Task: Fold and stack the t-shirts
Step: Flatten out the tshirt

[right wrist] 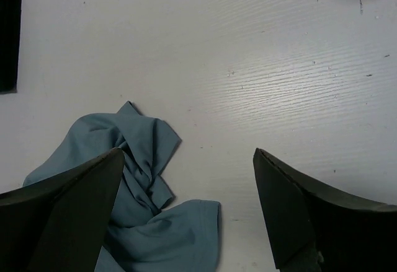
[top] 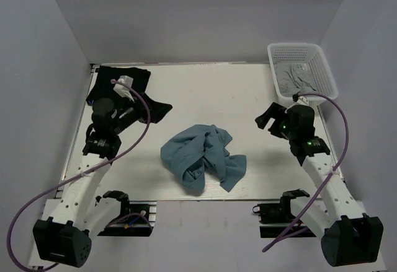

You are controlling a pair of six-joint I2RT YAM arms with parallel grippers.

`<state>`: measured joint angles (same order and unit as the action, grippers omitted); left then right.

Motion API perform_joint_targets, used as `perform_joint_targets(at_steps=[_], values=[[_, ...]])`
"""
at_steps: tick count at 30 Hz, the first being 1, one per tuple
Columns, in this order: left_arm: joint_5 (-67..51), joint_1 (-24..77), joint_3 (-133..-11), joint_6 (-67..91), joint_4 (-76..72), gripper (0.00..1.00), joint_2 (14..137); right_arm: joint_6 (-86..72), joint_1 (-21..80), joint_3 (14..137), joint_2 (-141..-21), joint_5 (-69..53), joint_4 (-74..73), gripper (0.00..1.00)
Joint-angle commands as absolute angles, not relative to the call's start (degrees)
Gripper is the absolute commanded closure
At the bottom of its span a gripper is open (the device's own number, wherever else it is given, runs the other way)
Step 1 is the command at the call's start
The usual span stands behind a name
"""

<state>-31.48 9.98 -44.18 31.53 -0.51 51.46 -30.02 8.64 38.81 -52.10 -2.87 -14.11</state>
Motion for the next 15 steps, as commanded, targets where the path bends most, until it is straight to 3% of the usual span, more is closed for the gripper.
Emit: perform_joint_targets(at_steps=[1,8,15], values=[[-34.5,14.5,-44.0,30.7,1.3,0.0,55.6,-30.7,8.6,40.9,-50.3,-4.0,-16.5,0.1],[-13.4,36.0,-54.6,22.6,17.0,0.0,74.5,-30.8,8.5,41.0,-52.2,6.1,-26.1,0.1],[1.1,45.5,-58.1,20.7,18.9,0.0,82.3,-30.6,8.8,37.4,-56.0,6.3,-26.8,0.1]])
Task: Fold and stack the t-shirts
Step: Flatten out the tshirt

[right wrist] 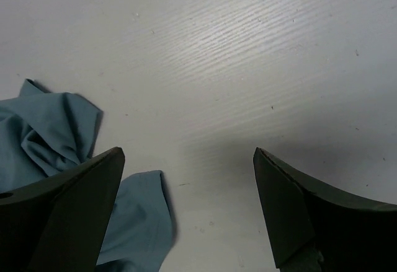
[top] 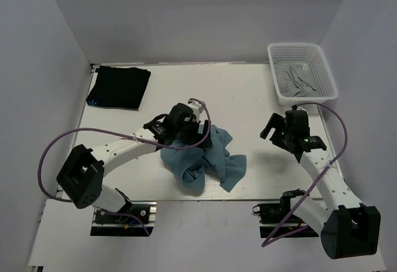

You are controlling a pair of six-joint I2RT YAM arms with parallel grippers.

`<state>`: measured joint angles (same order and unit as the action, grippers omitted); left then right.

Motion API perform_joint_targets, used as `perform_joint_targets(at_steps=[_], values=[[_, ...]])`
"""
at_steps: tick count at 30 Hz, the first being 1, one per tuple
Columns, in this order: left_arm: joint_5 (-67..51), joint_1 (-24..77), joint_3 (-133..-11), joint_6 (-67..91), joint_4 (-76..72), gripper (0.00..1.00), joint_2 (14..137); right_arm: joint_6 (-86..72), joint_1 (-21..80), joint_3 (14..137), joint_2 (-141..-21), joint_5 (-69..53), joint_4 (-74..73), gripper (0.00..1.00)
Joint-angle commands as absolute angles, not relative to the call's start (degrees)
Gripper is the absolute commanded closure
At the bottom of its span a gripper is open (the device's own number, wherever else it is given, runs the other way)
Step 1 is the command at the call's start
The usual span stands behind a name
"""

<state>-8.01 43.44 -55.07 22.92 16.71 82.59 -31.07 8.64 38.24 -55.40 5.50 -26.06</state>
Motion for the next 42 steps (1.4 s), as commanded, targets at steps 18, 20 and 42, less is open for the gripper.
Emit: perform_joint_targets(at_steps=[18,20,42], values=[[28.1,48.3,-54.0,31.6,23.1,1.0,71.0,-26.8,13.1,39.6,-65.0,-7.1,-12.9,0.1],[28.1,48.3,-53.2,32.1,23.6,1.0,68.6,-26.0,16.1,42.3,-71.2,-7.1,-11.7,0.1],[27.5,49.3,-47.7,32.6,25.1,1.0,62.1,-19.6,31.4,62.3,-104.9,-1.1,-6.0,0.53]])
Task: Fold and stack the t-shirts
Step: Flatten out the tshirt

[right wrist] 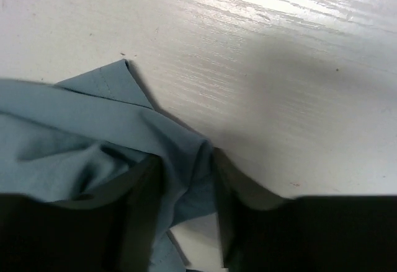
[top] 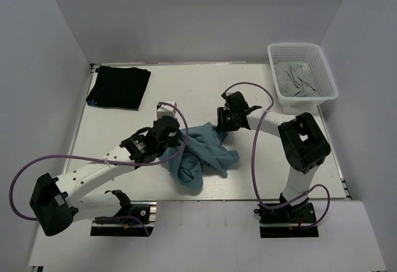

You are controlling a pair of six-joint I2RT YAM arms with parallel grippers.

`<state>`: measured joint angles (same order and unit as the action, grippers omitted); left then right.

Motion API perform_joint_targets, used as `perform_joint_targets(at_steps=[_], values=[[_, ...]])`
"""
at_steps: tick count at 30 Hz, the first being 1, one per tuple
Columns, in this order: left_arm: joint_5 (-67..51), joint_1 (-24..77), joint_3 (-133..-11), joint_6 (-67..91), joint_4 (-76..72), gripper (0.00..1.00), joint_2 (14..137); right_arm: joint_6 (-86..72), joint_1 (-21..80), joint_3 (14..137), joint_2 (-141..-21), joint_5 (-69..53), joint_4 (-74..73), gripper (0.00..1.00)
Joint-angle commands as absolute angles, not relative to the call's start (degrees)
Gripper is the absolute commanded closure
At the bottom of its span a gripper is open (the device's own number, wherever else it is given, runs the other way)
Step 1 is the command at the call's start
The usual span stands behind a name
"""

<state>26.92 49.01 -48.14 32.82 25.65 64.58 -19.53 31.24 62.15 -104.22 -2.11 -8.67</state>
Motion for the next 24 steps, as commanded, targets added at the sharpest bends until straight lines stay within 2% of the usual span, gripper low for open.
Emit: perform_joint_targets(at_steps=[1,4,5,6,9,14,21,22,24], values=[[28.0,49.3,-47.7,32.6,25.7,1.0,62.1,-19.4,31.4,62.3,-105.0,-1.5,-6.0,0.61],[28.0,49.3,-47.7,32.6,25.7,1.0,61.5,-18.9,31.3,62.5,-106.1,-4.2,-5.9,0.78],[28.6,49.3,-47.7,32.6,26.2,1.0,61.5,-18.8,31.4,62.4,-106.3,-4.9,-5.7,0.94],[28.6,49.3,-47.2,32.6,26.2,1.0,61.5,-18.8,31.4,62.2,-106.1,-5.1,-5.6,1.0],[29.1,49.3,-47.2,33.1,26.8,1.0,61.5,-19.4,31.3,59.9,-104.2,-4.4,-3.8,1.0],[29.6,49.3,-49.5,33.1,27.3,1.0,61.5,-20.4,31.3,56.2,-93.3,1.5,1.3,1.0],[38.9,49.3,-60.2,34.6,33.2,1.0,58.2,-22.7,30.9,57.0,-75.8,24.5,0.1,1.0],[40.7,49.3,-61.3,34.6,33.2,1.0,57.6,-23.0,30.9,58.1,-74.4,31.3,-2.3,1.0],[43.2,48.8,-64.9,33.9,34.4,1.0,56.3,-23.0,30.8,59.8,-69.4,35.5,-6.4,1.0]])
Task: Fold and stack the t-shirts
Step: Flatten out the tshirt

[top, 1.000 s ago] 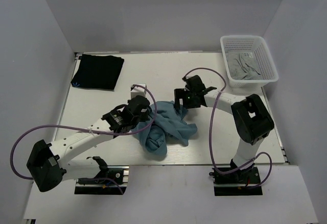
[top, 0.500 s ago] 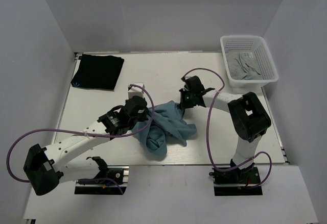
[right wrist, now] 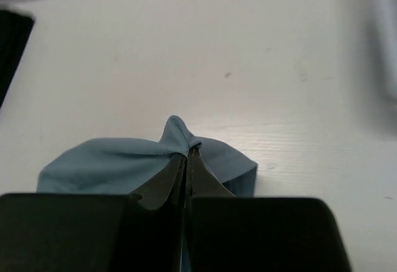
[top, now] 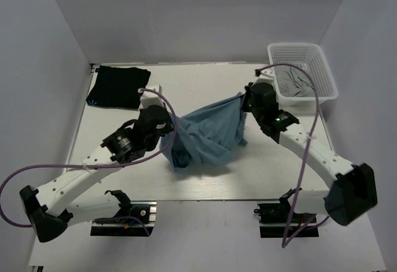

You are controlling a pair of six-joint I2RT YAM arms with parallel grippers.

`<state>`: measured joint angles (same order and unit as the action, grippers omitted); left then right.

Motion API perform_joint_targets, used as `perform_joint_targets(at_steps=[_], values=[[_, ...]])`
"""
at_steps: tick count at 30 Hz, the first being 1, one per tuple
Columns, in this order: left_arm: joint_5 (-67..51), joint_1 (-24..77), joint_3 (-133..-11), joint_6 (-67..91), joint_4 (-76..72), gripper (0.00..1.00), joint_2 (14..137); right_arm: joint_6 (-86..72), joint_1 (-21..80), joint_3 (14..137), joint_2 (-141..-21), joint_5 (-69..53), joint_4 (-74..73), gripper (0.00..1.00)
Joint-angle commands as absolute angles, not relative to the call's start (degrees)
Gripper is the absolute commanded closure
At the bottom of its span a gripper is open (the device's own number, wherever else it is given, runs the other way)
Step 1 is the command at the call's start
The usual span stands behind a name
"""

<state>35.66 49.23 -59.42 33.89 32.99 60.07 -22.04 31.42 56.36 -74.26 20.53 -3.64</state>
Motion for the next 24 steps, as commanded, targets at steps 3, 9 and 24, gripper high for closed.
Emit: perform_joint_targets(at_steps=[3,9,24], values=[[46.7,48.8,-70.6,33.9,36.3,1.0,54.9,-22.8,30.7,62.0,-63.0,45.8,-8.7,1.0],[44.1,48.8,-80.0,30.9,37.8,1.0,50.5,-16.4,30.9,68.7,-50.1,48.5,-10.7,1.0],[21.1,48.3,-96.4,25.8,37.9,1.0,42.1,-9.9,31.1,93.9,-40.1,44.8,-22.1,1.0]])
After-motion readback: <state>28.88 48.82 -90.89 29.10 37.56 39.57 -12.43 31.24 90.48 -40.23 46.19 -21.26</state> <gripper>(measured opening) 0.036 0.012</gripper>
